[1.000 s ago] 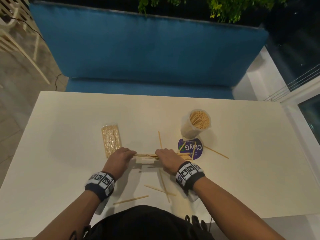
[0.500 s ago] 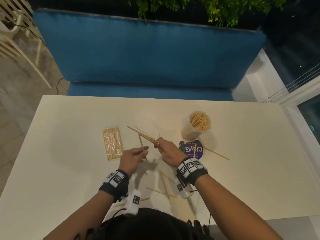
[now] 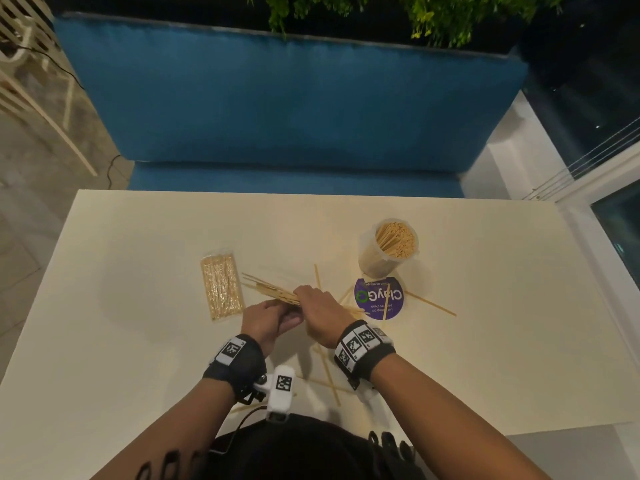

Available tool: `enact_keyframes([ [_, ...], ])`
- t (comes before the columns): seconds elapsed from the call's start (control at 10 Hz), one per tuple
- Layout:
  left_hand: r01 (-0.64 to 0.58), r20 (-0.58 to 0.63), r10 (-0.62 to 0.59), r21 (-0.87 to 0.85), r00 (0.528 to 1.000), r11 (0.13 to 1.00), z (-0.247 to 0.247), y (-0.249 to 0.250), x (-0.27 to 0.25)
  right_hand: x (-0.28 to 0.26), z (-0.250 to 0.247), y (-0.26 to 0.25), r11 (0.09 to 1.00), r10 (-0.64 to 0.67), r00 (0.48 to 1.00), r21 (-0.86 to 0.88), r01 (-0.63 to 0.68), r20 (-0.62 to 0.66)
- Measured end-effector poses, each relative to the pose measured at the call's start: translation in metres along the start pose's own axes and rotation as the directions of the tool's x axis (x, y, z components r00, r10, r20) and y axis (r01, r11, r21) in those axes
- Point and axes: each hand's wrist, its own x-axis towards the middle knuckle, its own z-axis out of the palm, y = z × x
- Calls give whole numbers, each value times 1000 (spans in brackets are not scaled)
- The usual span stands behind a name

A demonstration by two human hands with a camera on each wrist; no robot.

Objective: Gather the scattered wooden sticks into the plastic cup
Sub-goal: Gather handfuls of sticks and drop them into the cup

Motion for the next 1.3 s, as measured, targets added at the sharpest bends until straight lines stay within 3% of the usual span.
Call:
enact_keyframes([
  [0.1,150,46,-150,7,988,989,-4,7,-3,-4,2,6,989,-35,999,-144,34,-8],
  [0.2,165,2,-165,-24,986,986,-22,13,3,-9,-4,13,985,-35,999,-172,31,-21],
  [0.3,109,-80,-141,-314,987,943,-45,18,11,-14,-10,16,986,-63,998,-151,66,25],
  [0.4,45,-106,-78,-285,991,957,-47,24,21,-15,-8,11,986,-88,992,-137,100,92],
  [0.5,7,-153,-25,-117,988,993,-33,23,23,-7,-4,1,990,-67,990,-114,81,120],
  [0.6,7,-214,-17,-49,977,999,-25,15,26,4,-4,-4,980,-1,989,-194,29,145],
  [0.8,50,-259,-43,24,965,998,-22,1,31,11,-11,-15,952,136,988,-285,-111,68],
  [1.2,-22,-139,60,261,989,965,-12,-8,27,19,-11,-24,945,123,982,-321,-71,144],
  [1.3,-11,-154,44,203,987,979,-14,-7,28,17,-9,-23,950,114,982,-304,-64,150],
])
